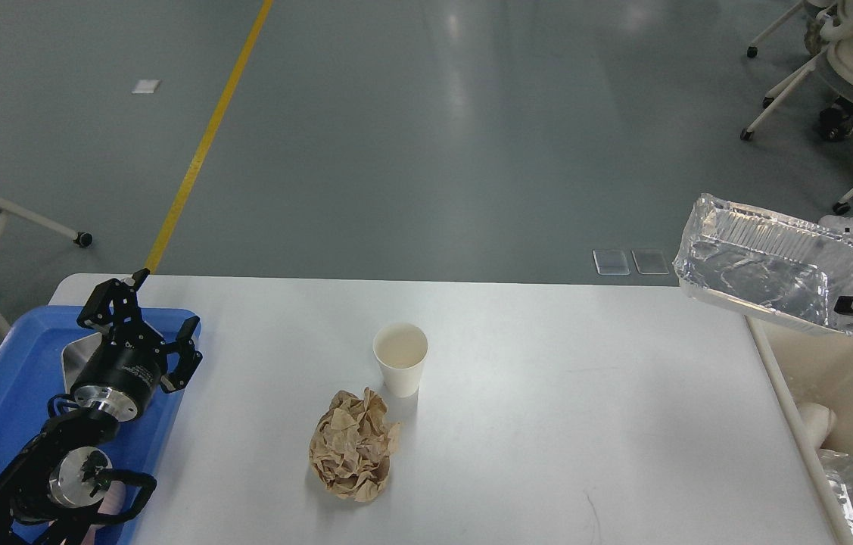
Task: Tidy desktop
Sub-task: 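Lift the foil tray and carry it toward the table center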
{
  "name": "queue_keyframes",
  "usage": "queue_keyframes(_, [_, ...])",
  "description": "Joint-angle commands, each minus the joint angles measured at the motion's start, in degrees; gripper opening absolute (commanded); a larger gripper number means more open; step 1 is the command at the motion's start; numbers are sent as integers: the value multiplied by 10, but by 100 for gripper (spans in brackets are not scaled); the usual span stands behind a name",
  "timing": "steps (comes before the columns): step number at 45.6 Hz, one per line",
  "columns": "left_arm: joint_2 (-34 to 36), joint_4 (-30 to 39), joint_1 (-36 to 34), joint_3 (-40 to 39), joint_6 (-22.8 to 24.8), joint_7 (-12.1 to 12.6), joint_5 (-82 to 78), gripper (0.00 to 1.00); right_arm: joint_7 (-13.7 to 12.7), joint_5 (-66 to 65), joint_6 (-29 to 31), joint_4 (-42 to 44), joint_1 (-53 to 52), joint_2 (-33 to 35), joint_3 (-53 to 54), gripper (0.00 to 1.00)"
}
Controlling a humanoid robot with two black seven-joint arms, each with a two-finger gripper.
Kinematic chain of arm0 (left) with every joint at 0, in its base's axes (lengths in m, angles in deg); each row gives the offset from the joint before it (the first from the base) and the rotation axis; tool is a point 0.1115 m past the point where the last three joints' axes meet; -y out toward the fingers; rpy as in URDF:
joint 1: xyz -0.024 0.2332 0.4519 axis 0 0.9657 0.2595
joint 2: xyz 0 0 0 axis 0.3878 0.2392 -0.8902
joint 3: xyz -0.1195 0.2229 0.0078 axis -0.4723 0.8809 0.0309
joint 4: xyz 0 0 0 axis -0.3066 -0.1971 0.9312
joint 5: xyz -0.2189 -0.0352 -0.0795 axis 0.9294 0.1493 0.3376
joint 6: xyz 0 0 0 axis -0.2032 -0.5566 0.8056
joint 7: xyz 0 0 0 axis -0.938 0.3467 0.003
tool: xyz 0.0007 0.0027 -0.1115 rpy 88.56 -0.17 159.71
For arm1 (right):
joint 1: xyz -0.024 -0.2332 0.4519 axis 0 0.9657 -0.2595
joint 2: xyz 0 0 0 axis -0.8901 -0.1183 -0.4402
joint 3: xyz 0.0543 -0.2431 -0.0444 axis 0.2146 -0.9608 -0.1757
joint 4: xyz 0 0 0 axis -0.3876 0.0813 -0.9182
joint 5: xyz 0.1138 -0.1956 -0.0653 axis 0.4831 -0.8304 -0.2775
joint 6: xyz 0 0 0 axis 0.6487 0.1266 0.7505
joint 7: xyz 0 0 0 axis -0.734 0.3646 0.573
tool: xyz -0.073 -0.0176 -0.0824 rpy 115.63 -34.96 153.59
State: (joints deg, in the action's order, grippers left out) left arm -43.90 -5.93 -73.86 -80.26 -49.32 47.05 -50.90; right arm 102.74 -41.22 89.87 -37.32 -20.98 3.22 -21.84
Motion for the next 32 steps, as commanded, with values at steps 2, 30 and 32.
queue_keyframes(2, [0,1,7,0,-1,1,-2,97,-1,3,27,-4,-35,-6,1,0])
queue_keyframes(30, [-1,4,-7,1,-28,-19,-6,97,-111,-15,23,-30,-84,-178,-12,0])
queue_keyframes(32, [-1,3,-10,1,-30,-15,-5,97,-117,-20,21,-33,-89,-190,-19,0])
